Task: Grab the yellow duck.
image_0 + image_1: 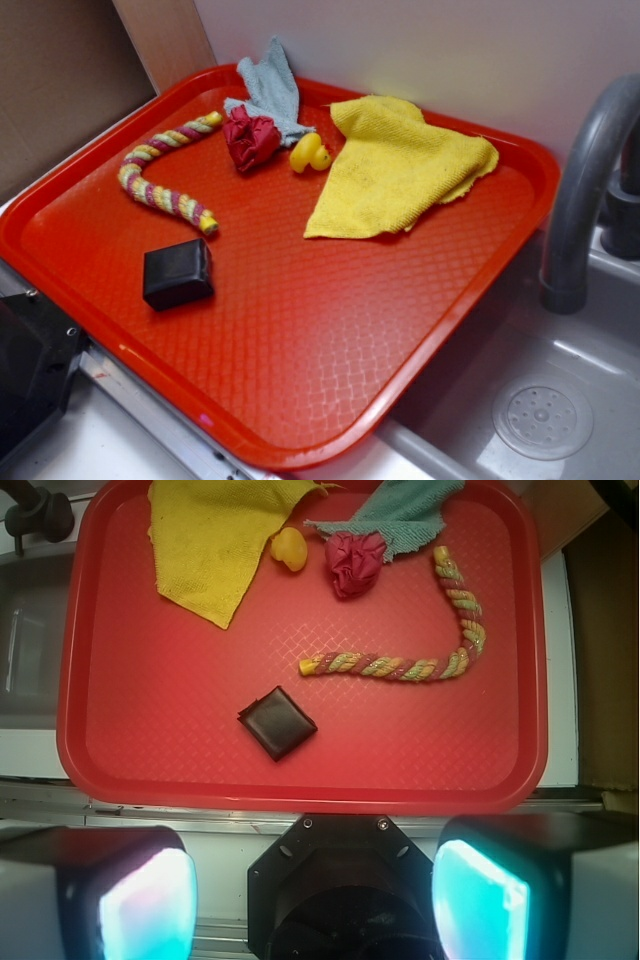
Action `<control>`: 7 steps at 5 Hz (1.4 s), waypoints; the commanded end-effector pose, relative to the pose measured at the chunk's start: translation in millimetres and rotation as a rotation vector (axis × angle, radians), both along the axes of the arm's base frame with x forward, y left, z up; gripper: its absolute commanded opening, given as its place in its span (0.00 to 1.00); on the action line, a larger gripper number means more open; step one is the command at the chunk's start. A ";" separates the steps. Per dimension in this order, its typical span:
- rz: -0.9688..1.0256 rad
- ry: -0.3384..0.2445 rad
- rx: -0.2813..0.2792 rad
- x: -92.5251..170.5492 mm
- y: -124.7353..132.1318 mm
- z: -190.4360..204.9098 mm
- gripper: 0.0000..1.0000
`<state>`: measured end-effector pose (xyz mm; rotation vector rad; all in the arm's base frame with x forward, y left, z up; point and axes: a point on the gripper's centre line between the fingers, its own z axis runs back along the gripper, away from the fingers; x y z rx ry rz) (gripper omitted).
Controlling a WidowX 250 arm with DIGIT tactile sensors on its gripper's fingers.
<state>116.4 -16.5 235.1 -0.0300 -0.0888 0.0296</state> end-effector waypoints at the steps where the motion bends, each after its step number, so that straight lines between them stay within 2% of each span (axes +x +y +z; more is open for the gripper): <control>1: 0.000 0.000 0.000 0.0 0.0 0.0 1.00; 2: 0.247 -0.086 -0.075 27.7 -0.9 -17.7 1.00; 3: 0.455 -0.095 -0.089 56.8 -0.9 -34.5 1.00; 4: 0.566 -0.107 -0.113 83.7 -3.8 -57.0 1.00; 5: 0.616 -0.127 -0.091 114.7 -10.5 -88.0 1.00; 6: 0.638 -0.134 -0.102 136.4 -18.0 -110.6 1.00; 7: 0.641 -0.106 -0.093 155.1 -22.2 -128.1 1.00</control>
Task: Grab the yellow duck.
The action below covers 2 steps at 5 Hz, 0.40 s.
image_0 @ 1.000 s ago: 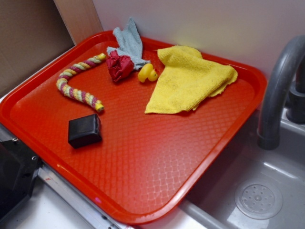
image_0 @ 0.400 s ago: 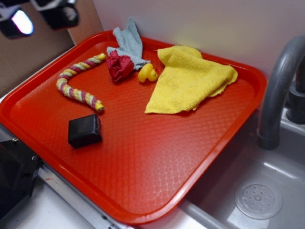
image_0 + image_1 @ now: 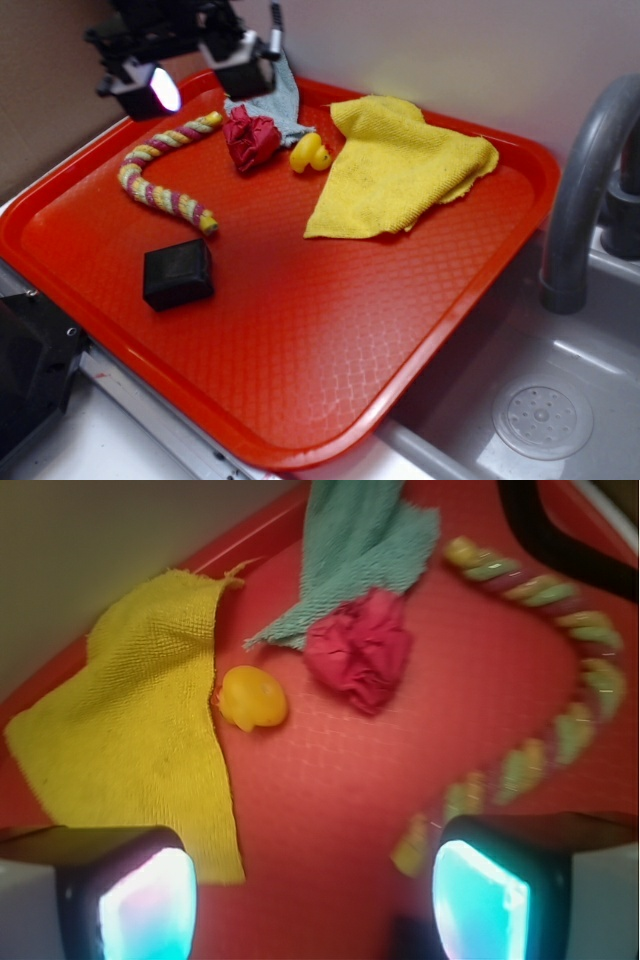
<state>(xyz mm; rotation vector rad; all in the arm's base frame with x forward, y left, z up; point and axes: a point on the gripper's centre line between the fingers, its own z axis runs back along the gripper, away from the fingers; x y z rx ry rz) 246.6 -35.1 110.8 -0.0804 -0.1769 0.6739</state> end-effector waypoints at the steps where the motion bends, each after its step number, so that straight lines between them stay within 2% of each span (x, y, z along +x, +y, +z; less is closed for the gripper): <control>1: 0.014 -0.013 0.029 48.7 -11.1 -24.6 1.00; 2: 0.005 0.007 0.042 60.9 -12.3 -37.0 1.00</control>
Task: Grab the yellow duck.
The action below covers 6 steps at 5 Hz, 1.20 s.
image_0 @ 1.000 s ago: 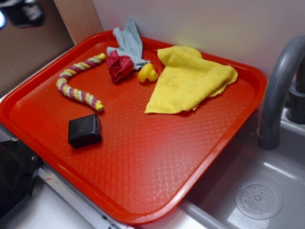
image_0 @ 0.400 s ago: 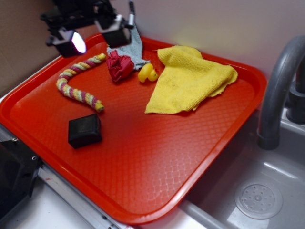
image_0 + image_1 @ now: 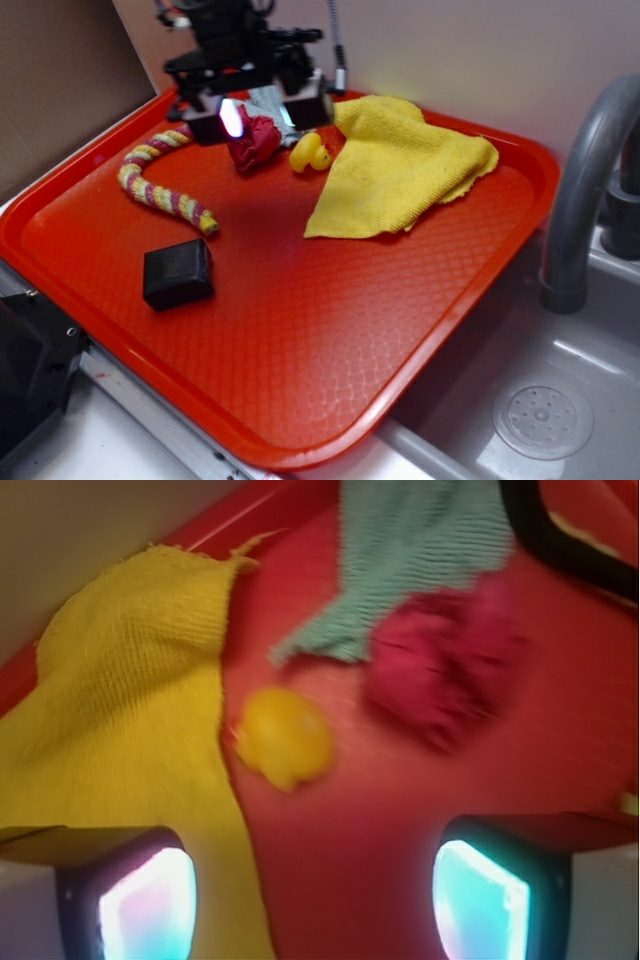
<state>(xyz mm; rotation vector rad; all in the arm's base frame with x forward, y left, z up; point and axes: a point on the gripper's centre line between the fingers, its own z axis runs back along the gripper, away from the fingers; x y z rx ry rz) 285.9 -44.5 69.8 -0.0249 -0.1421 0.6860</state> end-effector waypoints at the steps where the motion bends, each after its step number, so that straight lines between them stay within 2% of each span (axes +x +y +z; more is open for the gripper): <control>1: -0.023 -0.029 0.022 35.3 -3.3 -10.2 1.00; 2: -0.024 -0.015 0.044 37.6 -1.1 -19.2 1.00; 3: -0.012 0.013 0.062 37.6 2.1 -29.4 0.81; 4: -0.023 0.021 0.082 34.6 1.1 -32.3 0.00; 5: -0.020 0.019 0.095 34.0 2.4 -33.5 0.00; 6: -0.036 0.012 0.163 23.4 5.0 -4.5 0.00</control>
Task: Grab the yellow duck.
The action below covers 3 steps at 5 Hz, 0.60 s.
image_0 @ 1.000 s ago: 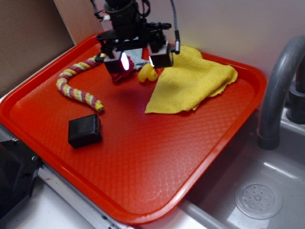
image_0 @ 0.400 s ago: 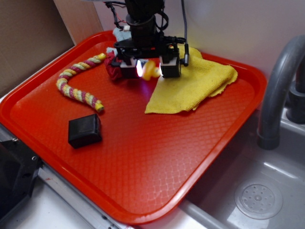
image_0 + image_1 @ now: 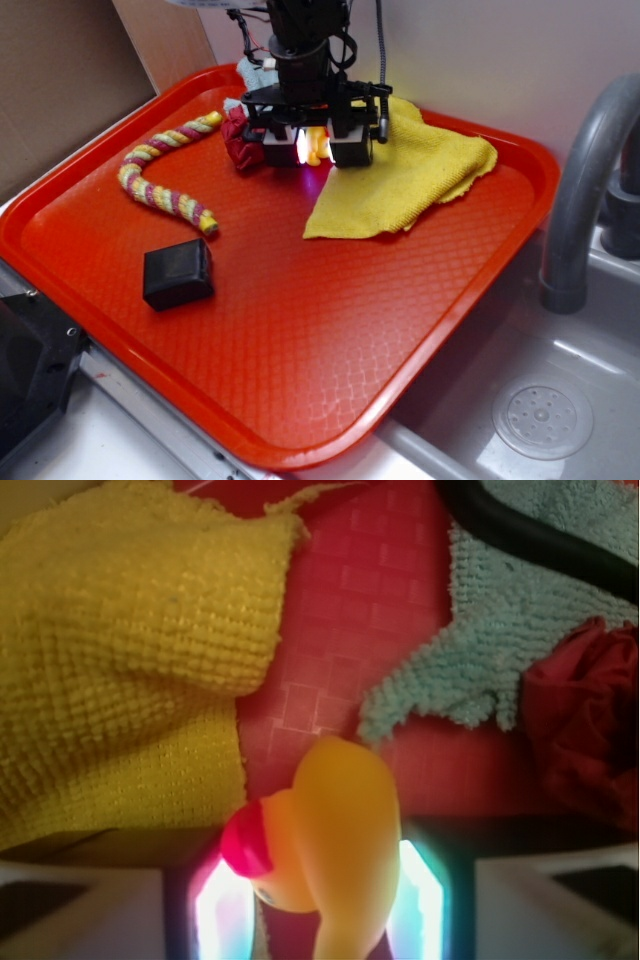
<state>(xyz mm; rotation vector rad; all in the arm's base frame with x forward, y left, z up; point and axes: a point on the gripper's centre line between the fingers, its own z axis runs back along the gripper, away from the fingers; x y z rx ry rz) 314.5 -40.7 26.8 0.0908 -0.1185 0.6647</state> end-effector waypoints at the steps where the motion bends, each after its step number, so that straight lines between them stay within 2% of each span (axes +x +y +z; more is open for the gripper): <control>1: -0.141 -0.064 0.025 -28.5 4.8 88.5 0.00; 2: -0.312 -0.068 -0.034 -53.2 2.7 138.2 0.00; 3: -0.461 -0.095 -0.061 -83.4 7.3 175.2 0.00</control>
